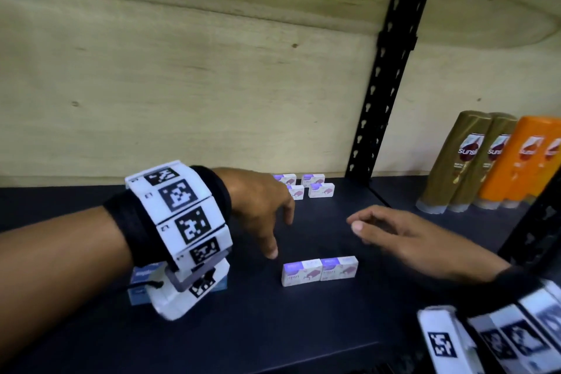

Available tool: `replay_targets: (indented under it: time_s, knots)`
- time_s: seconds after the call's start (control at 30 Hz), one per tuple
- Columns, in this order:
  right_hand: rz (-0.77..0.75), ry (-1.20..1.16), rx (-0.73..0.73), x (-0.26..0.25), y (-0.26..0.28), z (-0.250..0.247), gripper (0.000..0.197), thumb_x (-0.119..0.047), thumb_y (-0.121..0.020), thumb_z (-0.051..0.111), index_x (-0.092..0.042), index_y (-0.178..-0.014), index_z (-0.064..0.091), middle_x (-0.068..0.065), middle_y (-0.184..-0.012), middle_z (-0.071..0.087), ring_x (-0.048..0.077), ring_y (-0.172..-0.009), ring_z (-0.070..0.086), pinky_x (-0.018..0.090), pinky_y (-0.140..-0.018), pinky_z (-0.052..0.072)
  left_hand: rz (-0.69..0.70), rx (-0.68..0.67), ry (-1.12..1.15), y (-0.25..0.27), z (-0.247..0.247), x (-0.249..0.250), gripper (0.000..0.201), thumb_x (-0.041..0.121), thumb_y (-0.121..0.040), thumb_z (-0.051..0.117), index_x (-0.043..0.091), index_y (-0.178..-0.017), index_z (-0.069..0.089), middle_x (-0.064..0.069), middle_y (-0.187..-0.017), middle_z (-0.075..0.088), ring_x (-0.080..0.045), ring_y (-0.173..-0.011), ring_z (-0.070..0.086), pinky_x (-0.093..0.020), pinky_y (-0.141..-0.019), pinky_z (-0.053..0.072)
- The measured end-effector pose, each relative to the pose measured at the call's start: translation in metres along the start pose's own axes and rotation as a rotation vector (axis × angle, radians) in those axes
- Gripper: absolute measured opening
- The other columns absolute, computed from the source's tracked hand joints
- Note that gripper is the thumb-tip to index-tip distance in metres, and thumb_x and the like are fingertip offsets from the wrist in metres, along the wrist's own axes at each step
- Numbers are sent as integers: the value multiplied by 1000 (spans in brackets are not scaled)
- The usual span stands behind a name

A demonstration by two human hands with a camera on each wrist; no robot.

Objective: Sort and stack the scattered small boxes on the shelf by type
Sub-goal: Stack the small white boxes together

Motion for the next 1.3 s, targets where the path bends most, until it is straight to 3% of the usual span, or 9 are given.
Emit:
replay_targets:
  time_s: [0.13, 0.2, 0.3, 0.63, 0.73, 0.87, 1.0, 1.13, 1.3]
  knots:
    - [2, 232, 0, -13, -35, -21, 22, -54, -89, 58, -39, -105, 65, -33, -85, 64, -12, -81, 58, 14, -75, 41, -37, 101, -91, -22, -19, -11, 53, 52, -80, 73, 27, -124, 58, 10, -106, 62, -13, -92, 56, -27, -77, 44]
    - [9, 315, -2, -12, -61, -28, 18, -44, -92, 61, -34, -107, 65, -24, -91, 65, -6, -86, 60, 19, -82, 46, -67, 151, -128, -37, -24, -18, 50, 56, -81, 69, 29, -122, 59, 12, -99, 59, -14, -94, 56, -29, -74, 41]
    - [24, 410, -9, -5, -98, -33, 18, -37, -92, 65, -29, -108, 66, -14, -101, 67, 7, -92, 62, 28, -91, 49, -102, 185, -172, -59, -25, -26, 48, 57, -82, 67, 29, -120, 60, 10, -106, 61, -17, -98, 57, -31, -72, 39]
    - [123, 608, -136, 21, -167, -24, 20, -31, -87, 71, -31, -104, 60, -7, -107, 66, 14, -99, 61, 28, -91, 48, -127, 149, -206, -117, -17, -31, 45, 49, -86, 66, 17, -117, 64, -3, -114, 63, -25, -98, 62, -32, -71, 46]
    - [138, 616, -131, 23, -176, -21, 18, -27, -88, 71, -32, -99, 56, -7, -104, 65, 15, -99, 61, 28, -90, 48, -125, 132, -234, -122, -16, -27, 37, 41, -91, 64, 12, -114, 64, -3, -105, 60, -24, -85, 56, -31, -65, 40]
    - [152, 634, -118, 21, -178, -18, 18, -28, -88, 71, -29, -95, 54, -12, -90, 55, 14, -92, 55, 24, -79, 41, -142, 131, -244, -122, -15, -21, 31, 29, -94, 63, 10, -118, 63, -6, -110, 60, -23, -83, 52, -29, -66, 38]
    - [143, 664, -108, 17, -176, -18, 21, -25, -86, 73, -29, -82, 52, -15, -80, 53, 12, -85, 54, 23, -69, 41, -130, 94, -224, -111, -18, -17, 25, 29, -92, 66, 10, -108, 62, -1, -92, 50, -21, -82, 49, -30, -67, 39]
    - [152, 666, -137, 11, -163, -18, 16, -28, -86, 72, -28, -83, 57, -11, -86, 62, 11, -85, 59, 24, -75, 46, -108, 76, -196, -92, -16, -15, 24, 30, -90, 67, 11, -104, 65, 1, -93, 57, -18, -78, 52, -27, -59, 39]
    - [161, 647, -229, 0, -133, -17, 12, -34, -88, 71, -26, -89, 62, -11, -85, 69, 6, -77, 60, 24, -78, 48, -83, 46, -222, -61, -6, -11, 25, 37, -89, 67, 14, -98, 66, 5, -82, 58, -16, -76, 53, -28, -61, 39]
Point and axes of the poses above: each hand's wrist, its own y-axis away from the middle knuckle, its own z-axis out of the palm, x = y × z, the point moved 2 cm from there along -y, towards the middle knuckle
